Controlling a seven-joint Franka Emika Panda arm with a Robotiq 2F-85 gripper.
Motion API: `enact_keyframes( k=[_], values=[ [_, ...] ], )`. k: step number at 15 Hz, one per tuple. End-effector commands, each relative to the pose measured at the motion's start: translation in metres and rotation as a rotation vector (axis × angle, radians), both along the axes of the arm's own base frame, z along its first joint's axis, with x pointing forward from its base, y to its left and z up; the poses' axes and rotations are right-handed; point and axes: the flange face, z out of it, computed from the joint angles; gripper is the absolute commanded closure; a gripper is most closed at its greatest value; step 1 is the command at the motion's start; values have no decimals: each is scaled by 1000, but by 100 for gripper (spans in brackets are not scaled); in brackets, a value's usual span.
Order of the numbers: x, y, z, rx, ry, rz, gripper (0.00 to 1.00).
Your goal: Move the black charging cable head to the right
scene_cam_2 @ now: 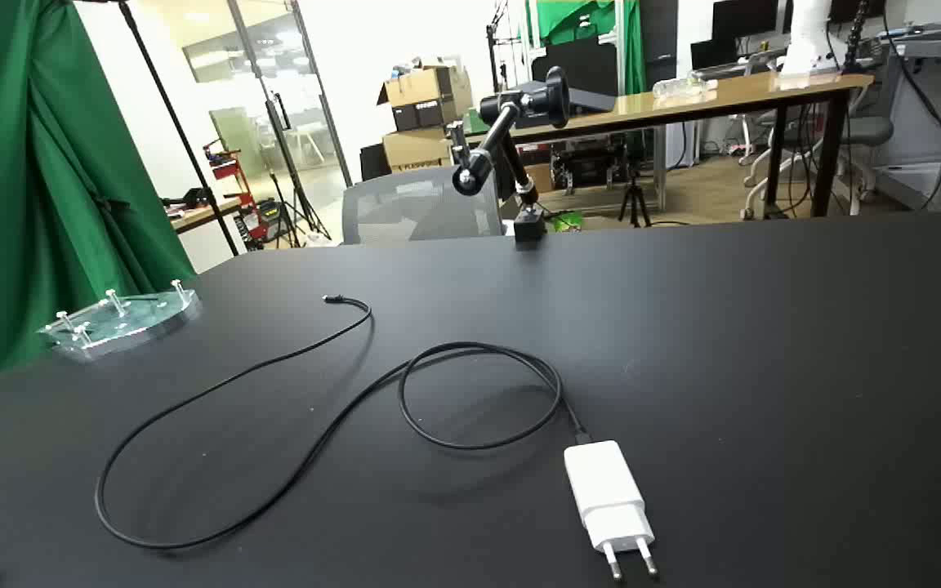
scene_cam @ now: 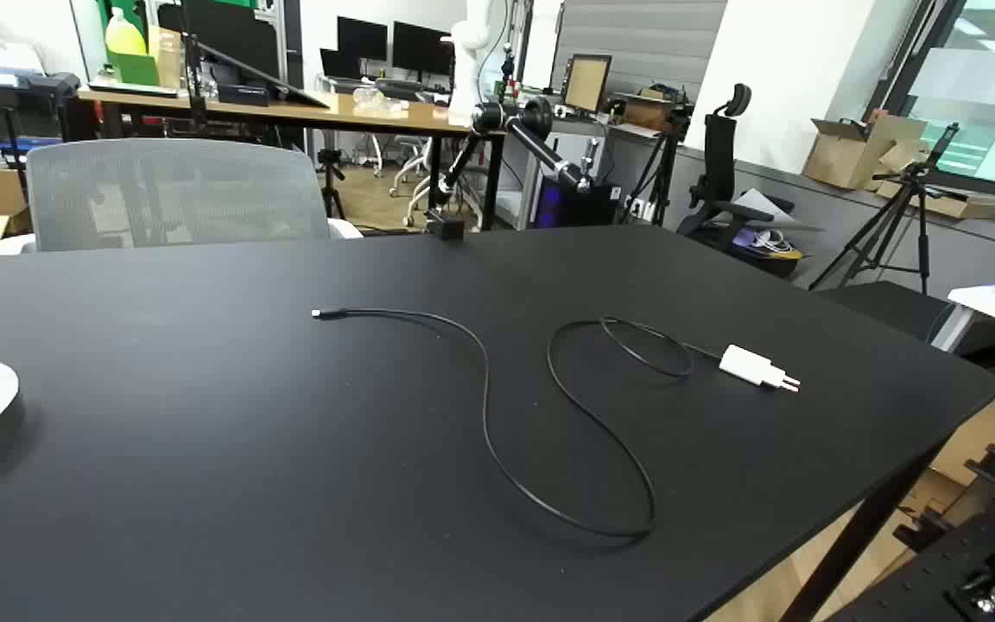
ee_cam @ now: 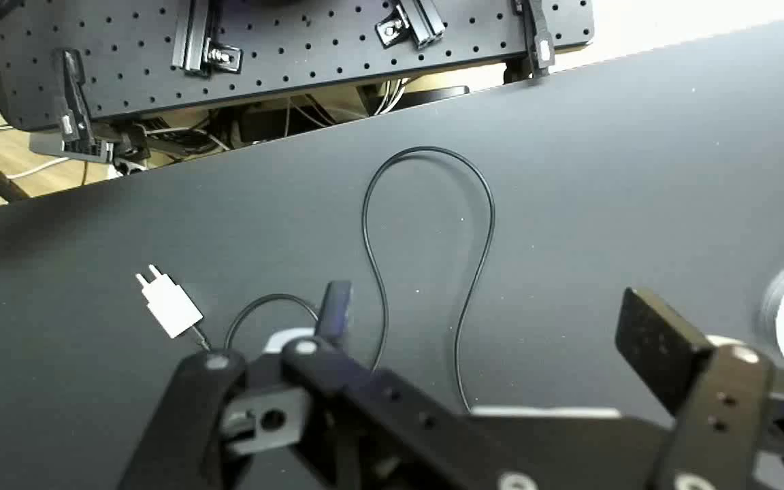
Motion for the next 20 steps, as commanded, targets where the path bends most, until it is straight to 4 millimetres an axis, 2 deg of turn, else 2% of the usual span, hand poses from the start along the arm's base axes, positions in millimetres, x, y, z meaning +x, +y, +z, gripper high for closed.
enact_keyframes(
  k=[1, 11, 13, 15, 17, 20],
  values=[
    [0, 0, 1, 0, -1, 0, 0],
    [0, 0, 1, 0, -2, 0, 0],
    [5, 3, 9, -41, -83, 12, 0],
    [16, 3, 7, -77, -189, 15, 0],
    [28, 1, -3, -103, -285, 24, 0],
    [43, -7, -35, -123, -411, 26, 0]
  ],
)
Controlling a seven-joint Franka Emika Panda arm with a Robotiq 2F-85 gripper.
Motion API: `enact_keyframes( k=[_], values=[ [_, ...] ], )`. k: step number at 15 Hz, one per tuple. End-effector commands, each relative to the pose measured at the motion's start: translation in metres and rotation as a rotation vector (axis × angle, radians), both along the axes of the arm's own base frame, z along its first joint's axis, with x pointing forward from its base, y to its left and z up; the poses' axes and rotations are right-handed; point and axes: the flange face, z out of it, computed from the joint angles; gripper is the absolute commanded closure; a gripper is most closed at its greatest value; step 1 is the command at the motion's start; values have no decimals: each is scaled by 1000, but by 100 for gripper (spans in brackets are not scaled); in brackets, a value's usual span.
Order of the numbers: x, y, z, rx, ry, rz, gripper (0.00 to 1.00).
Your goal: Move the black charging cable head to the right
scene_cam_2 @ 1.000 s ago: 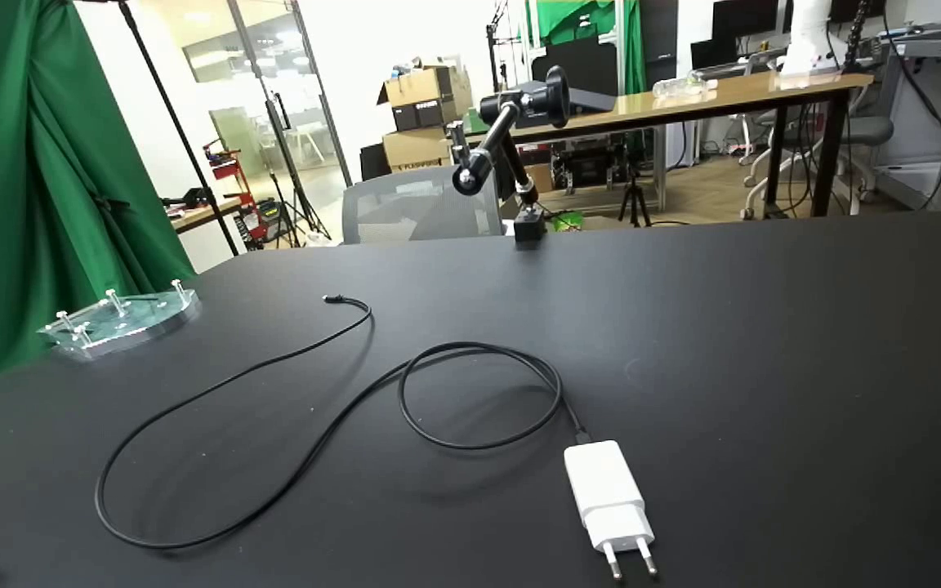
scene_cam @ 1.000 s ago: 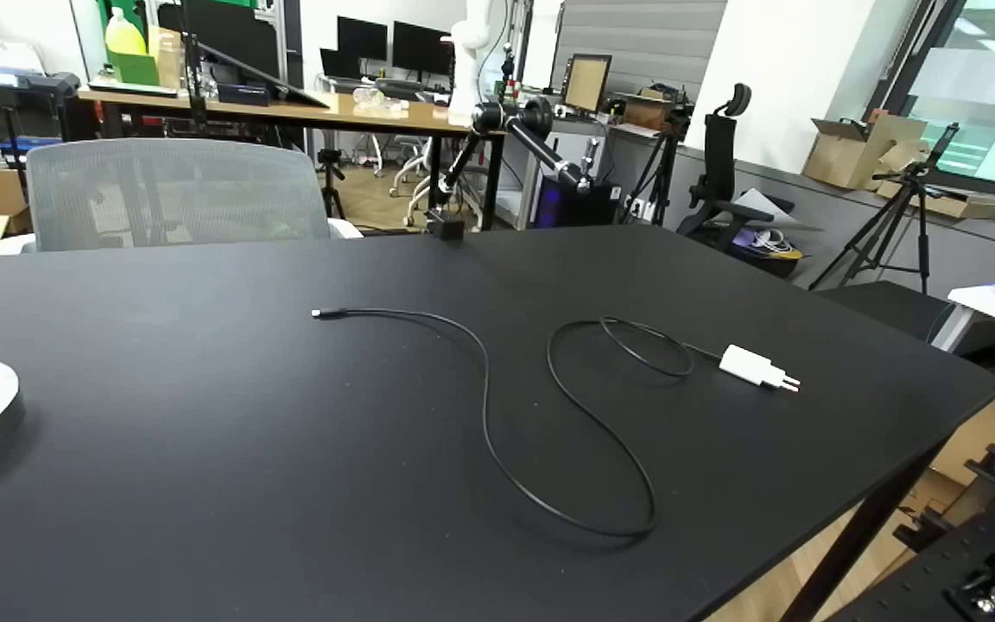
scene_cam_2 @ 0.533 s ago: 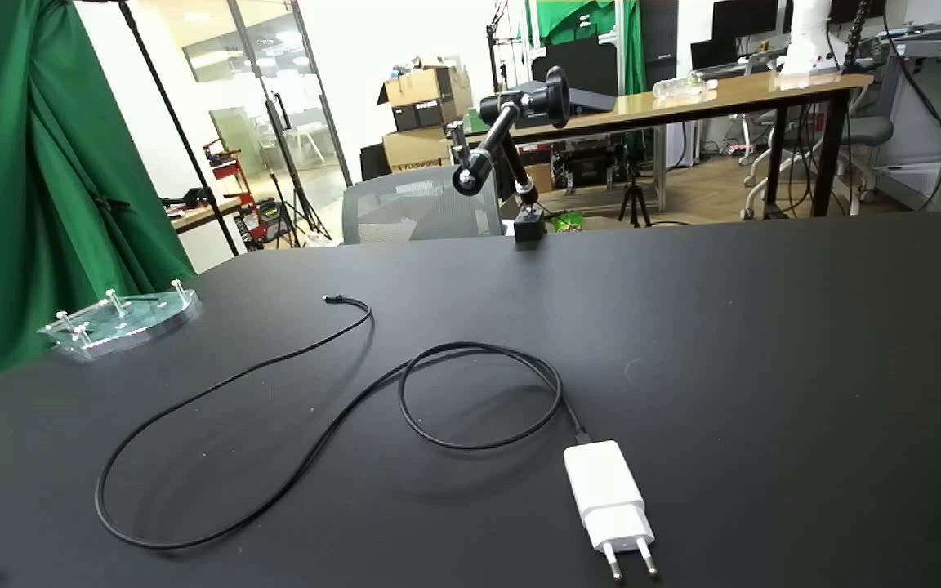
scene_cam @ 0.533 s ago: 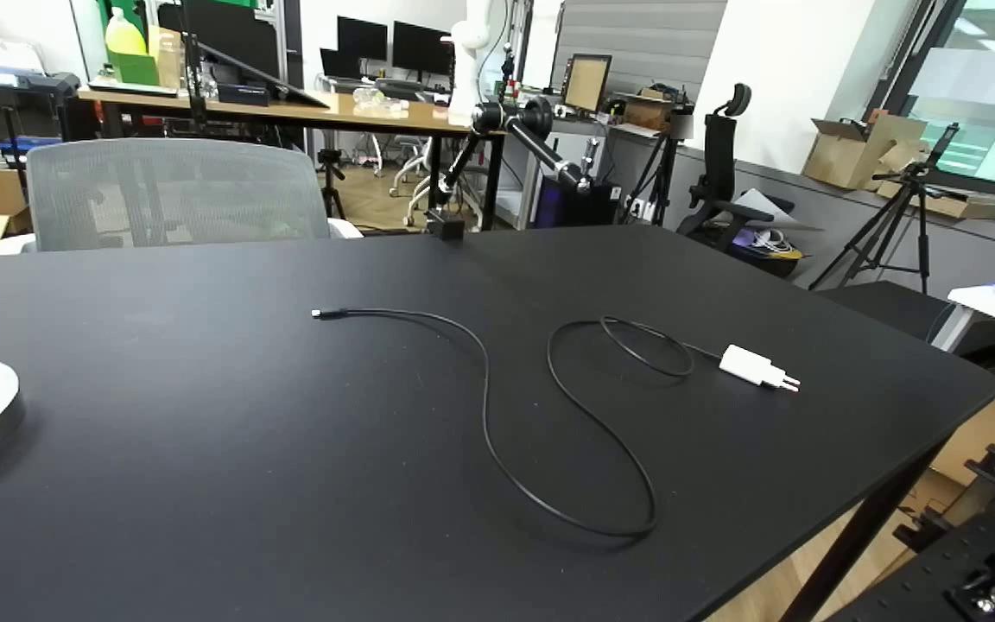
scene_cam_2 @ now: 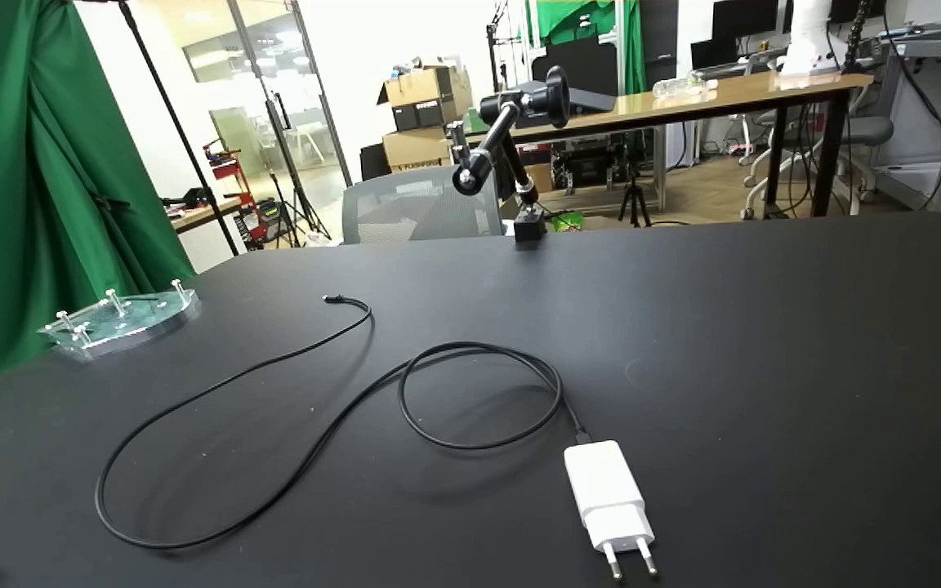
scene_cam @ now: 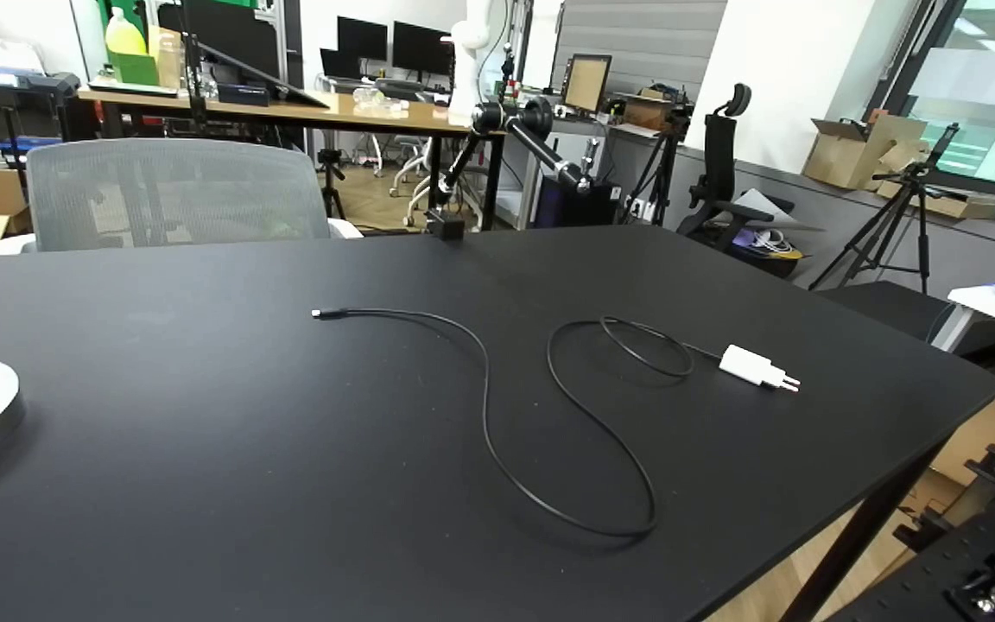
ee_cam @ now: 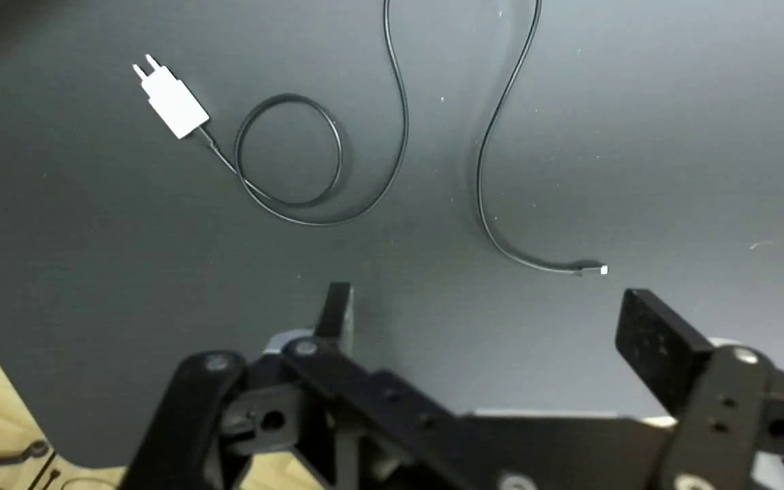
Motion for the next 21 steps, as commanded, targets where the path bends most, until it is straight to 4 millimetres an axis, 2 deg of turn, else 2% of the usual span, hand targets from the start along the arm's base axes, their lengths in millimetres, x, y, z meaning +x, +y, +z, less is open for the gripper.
enact_keyframes(
  k=[1, 5, 6, 8, 11, 13, 21],
  values=[
    [12, -10, -41, -19, -109, -20, 0],
    [25, -10, -103, 9, -85, -8, 0],
    [20, -11, -84, 7, -90, 10, 0],
    [24, -11, -105, 11, -70, 13, 0],
    [28, -11, -110, 0, -71, -4, 0],
    [33, -7, -128, 19, -41, 6, 0],
    [56, 31, -250, 80, 133, 12, 0]
  ],
)
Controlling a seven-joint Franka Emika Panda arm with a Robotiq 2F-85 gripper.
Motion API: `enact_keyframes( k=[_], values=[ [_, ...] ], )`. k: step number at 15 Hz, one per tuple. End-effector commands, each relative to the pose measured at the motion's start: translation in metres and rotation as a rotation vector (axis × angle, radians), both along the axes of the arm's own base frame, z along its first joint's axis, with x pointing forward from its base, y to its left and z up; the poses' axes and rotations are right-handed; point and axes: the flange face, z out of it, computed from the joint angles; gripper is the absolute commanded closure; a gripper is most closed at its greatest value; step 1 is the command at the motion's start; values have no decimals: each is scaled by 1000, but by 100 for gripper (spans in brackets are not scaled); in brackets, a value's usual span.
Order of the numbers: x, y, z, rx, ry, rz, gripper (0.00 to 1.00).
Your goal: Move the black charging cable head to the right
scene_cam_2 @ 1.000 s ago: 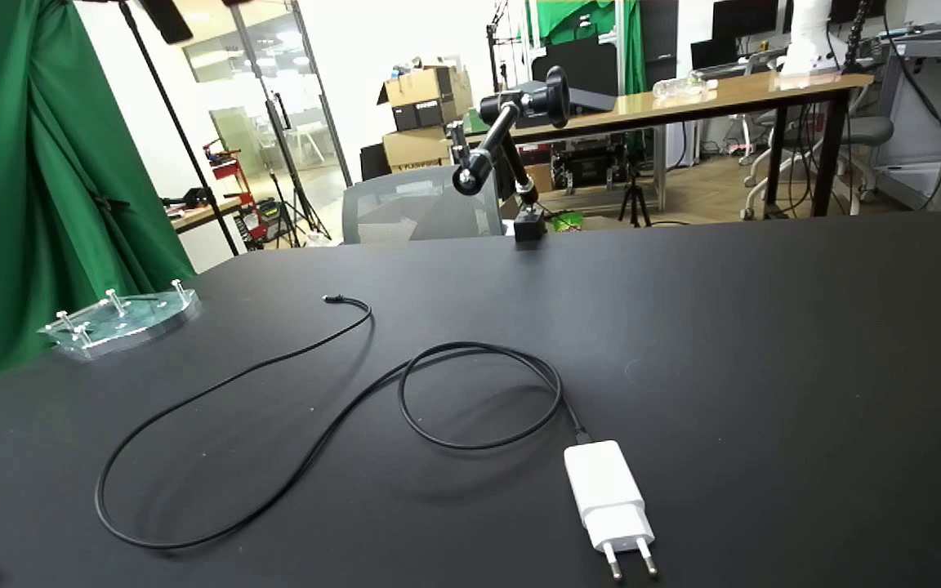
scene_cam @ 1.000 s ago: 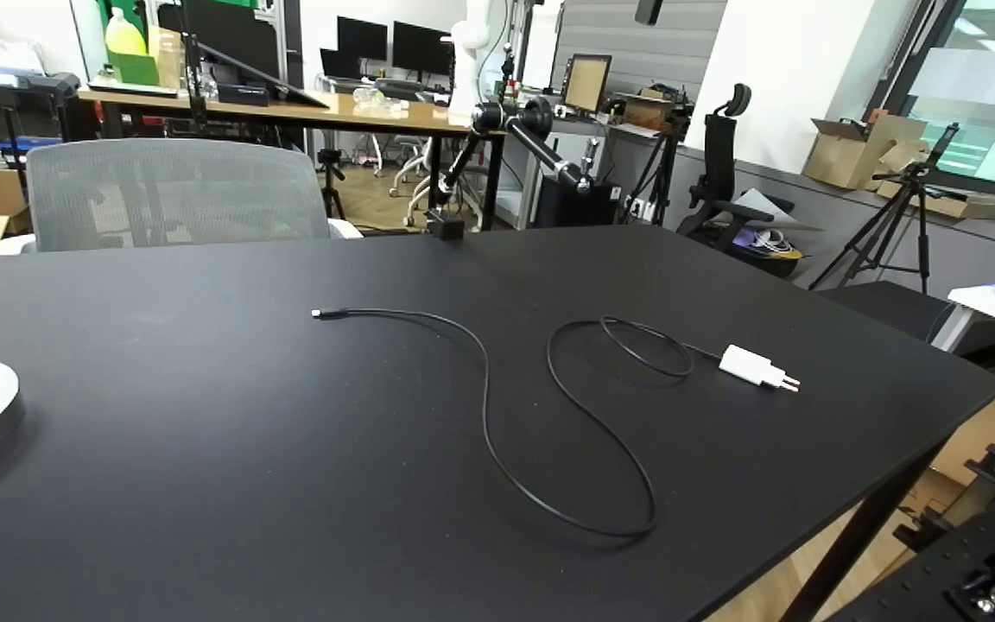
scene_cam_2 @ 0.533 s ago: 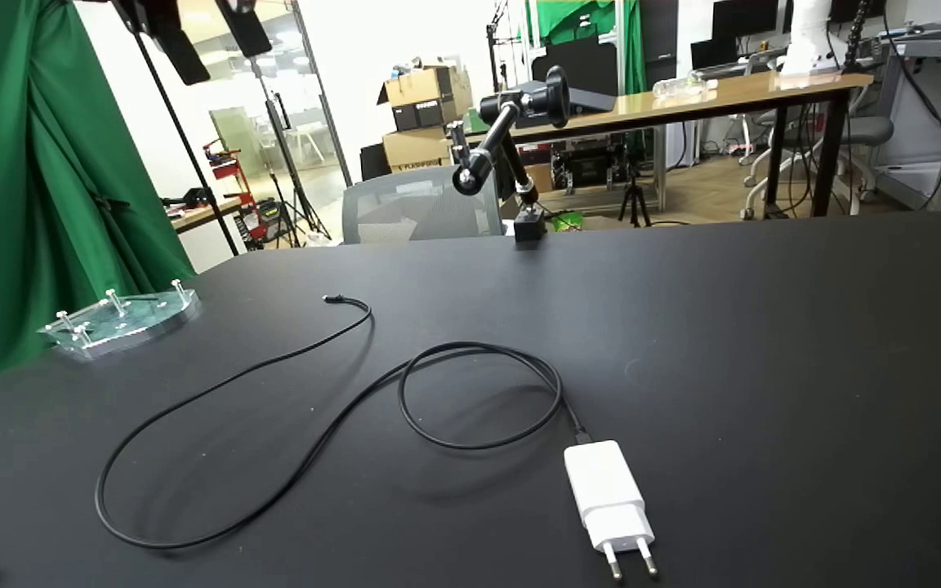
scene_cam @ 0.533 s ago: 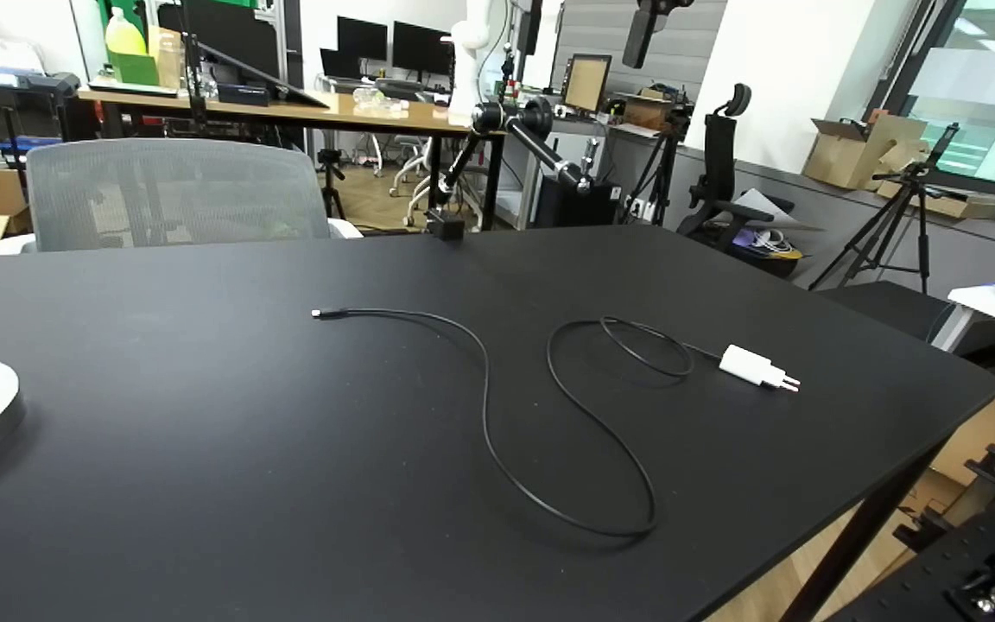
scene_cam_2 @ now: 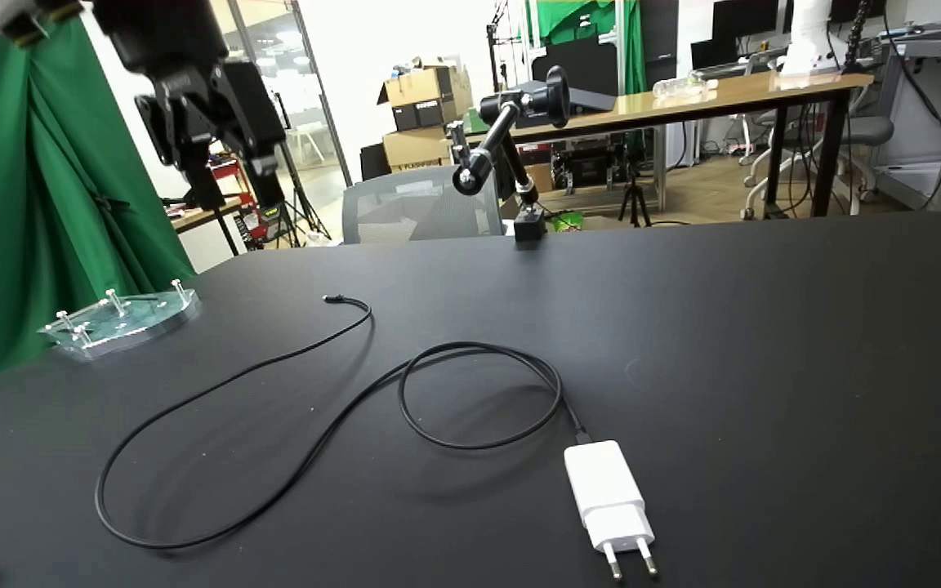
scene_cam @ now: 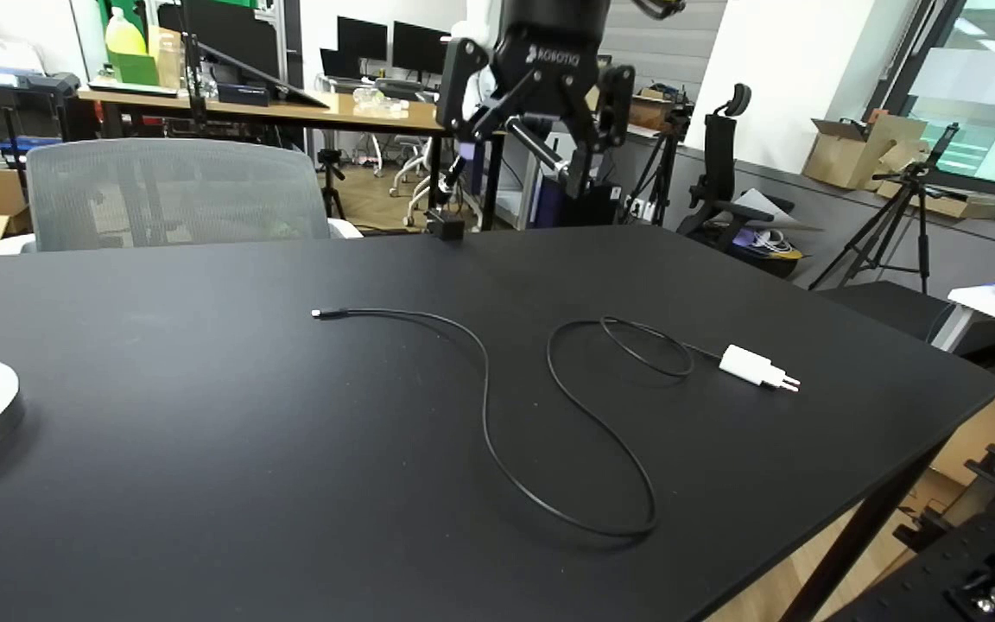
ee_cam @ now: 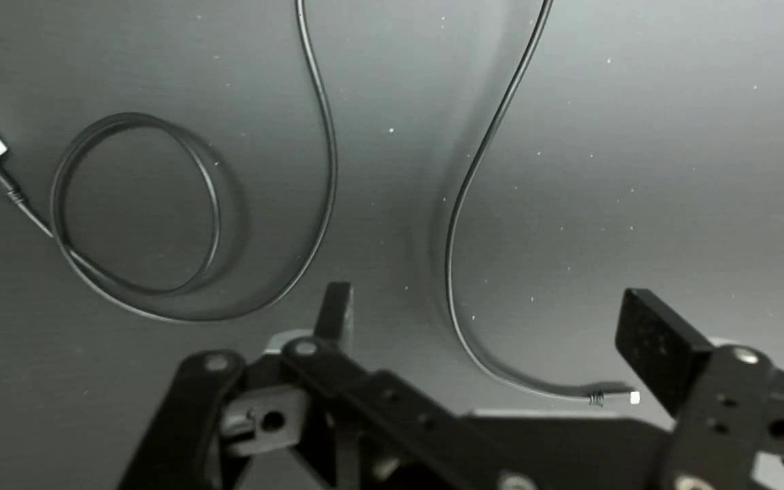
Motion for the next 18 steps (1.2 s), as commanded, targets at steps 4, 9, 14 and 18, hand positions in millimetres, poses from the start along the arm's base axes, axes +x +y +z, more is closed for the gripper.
enact_keyframes(
  k=[4, 9, 14, 18],
  values=[
    [8, 10, -42, 10, 56, 8, 0],
    [12, 12, -63, 40, 53, -48, 0],
    [21, 16, -104, 75, 1, -66, 0],
    [25, 4, -137, 73, 14, -105, 0]
  ],
)
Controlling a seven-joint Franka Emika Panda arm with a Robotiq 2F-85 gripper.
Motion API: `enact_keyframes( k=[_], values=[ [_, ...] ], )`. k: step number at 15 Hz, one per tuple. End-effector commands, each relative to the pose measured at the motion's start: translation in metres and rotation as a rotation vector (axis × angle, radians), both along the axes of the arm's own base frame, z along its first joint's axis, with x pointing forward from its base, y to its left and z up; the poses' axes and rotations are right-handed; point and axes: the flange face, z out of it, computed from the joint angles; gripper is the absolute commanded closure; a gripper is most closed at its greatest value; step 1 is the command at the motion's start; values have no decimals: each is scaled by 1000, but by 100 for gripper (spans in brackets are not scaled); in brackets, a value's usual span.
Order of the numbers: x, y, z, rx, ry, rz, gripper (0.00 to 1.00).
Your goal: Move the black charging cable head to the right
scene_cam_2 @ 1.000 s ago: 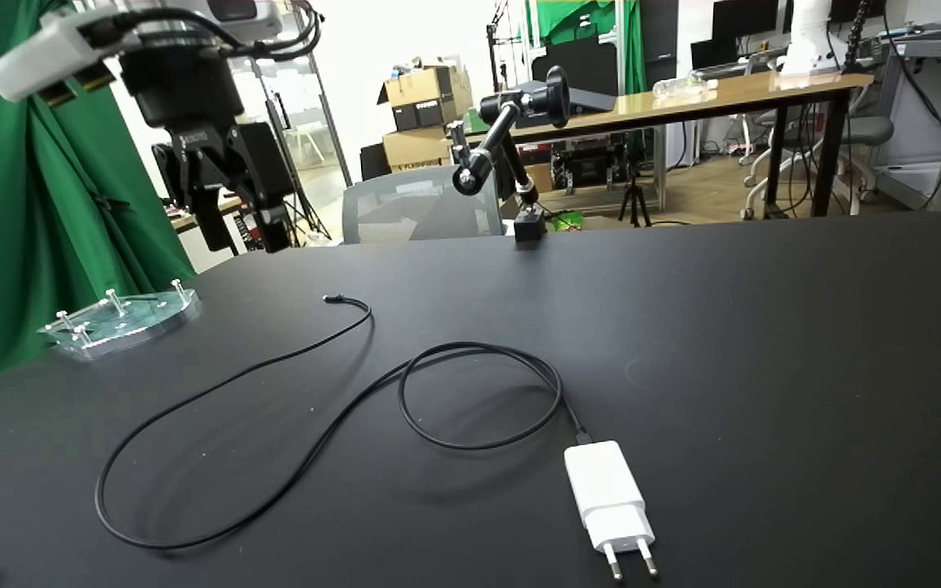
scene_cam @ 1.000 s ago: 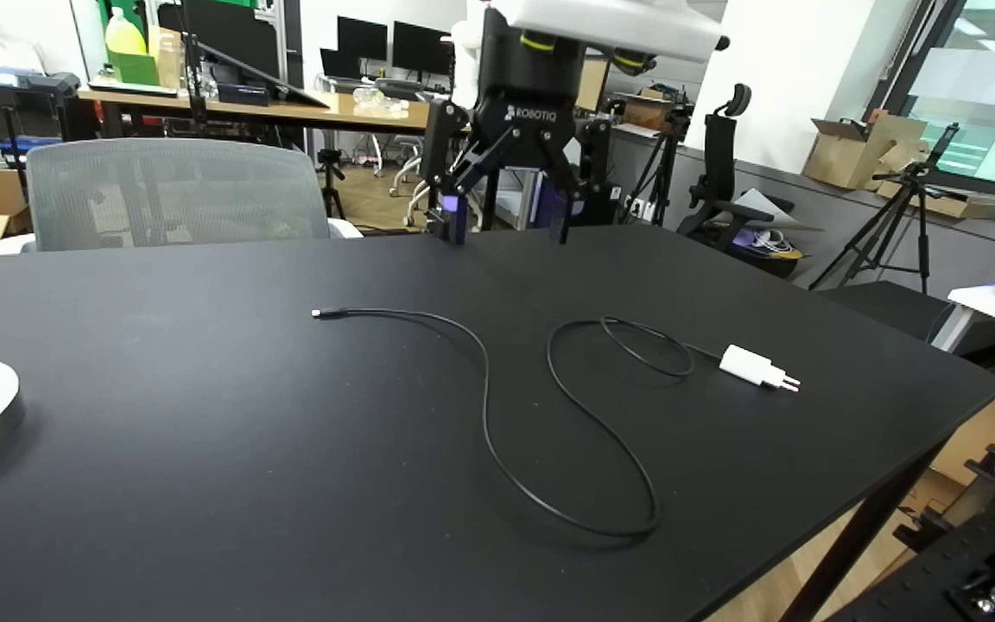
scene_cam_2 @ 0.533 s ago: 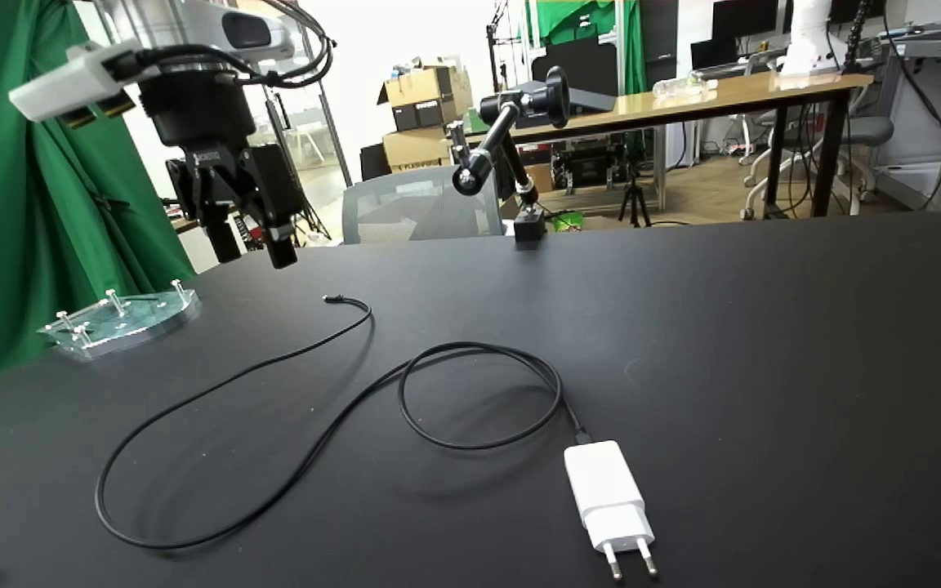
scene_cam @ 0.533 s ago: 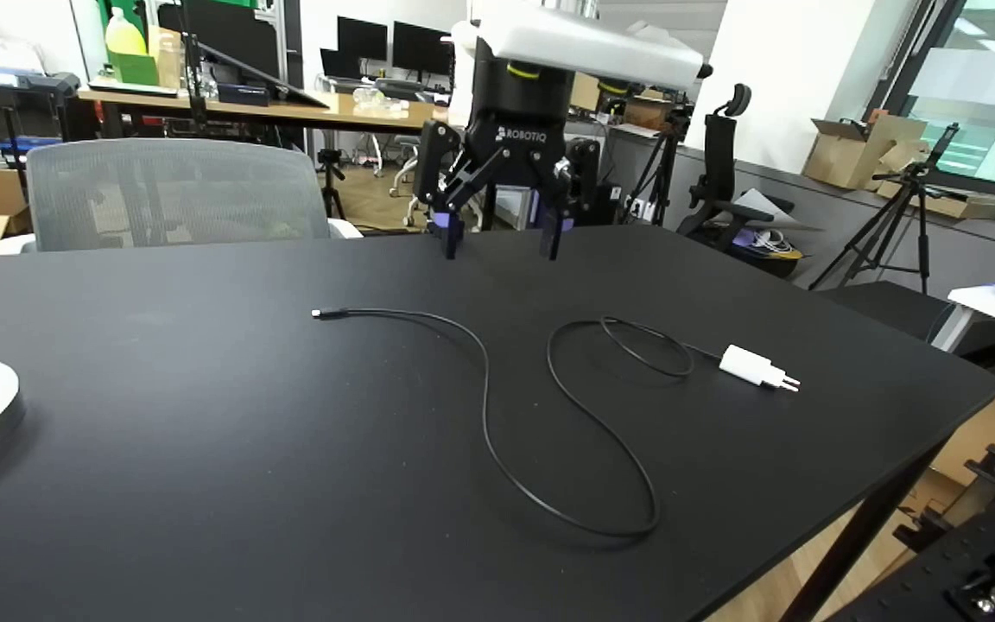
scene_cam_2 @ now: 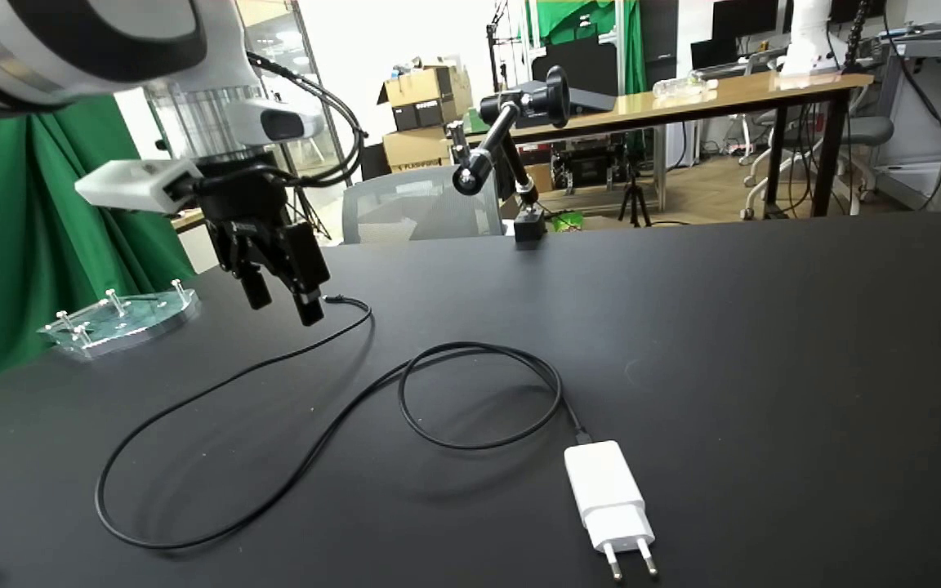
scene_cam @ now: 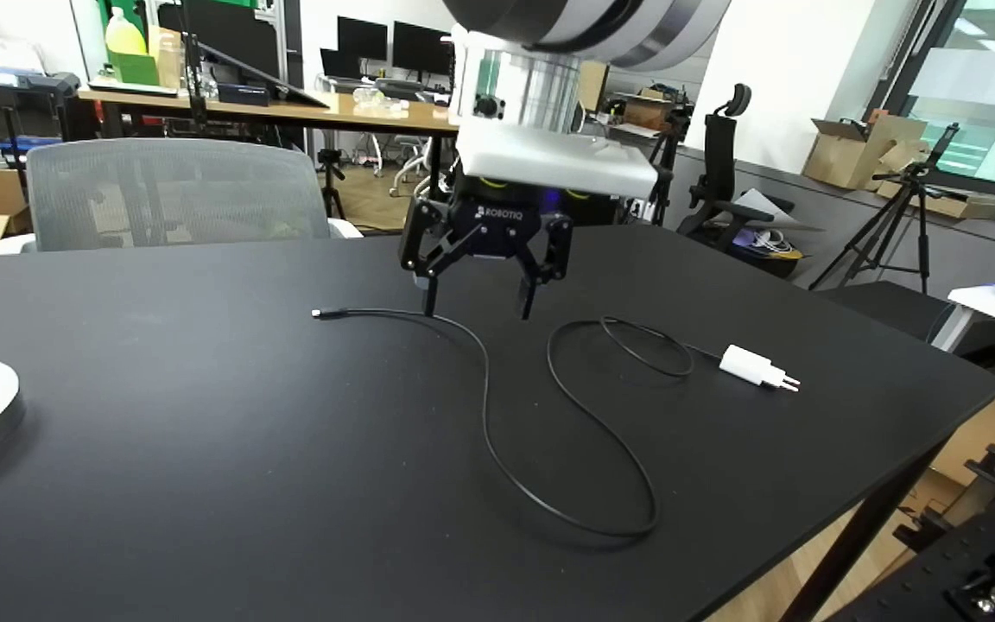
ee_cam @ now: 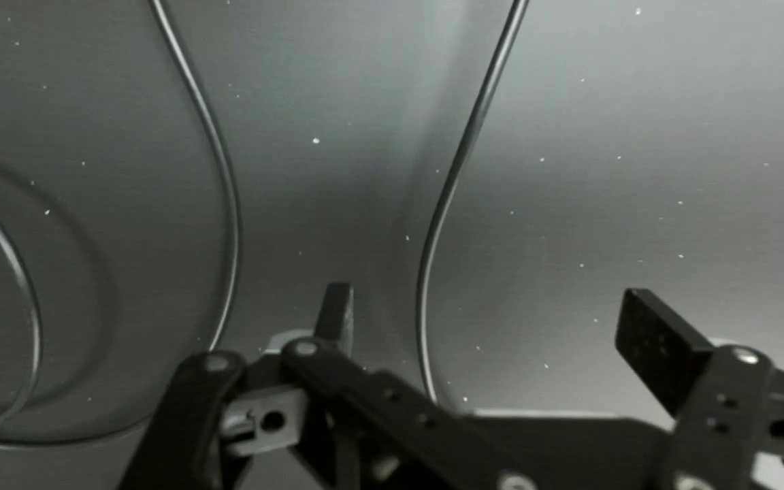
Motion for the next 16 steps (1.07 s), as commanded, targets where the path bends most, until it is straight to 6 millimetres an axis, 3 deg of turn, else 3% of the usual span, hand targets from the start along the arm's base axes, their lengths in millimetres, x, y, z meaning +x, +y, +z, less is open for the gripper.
enact_keyframes(
  k=[1, 5, 6, 7, 11, 16],
  values=[
    [7, -10, -27, 0, 18, -54, 0],
    [8, -24, -54, -2, 63, -96, 0],
    [9, -25, -58, -1, 68, -102, 25],
    [10, -26, -61, -1, 72, -108, 25],
    [14, -25, -64, 4, 70, -120, 55],
    [19, -23, -54, 5, 41, -117, 89]
  ],
)
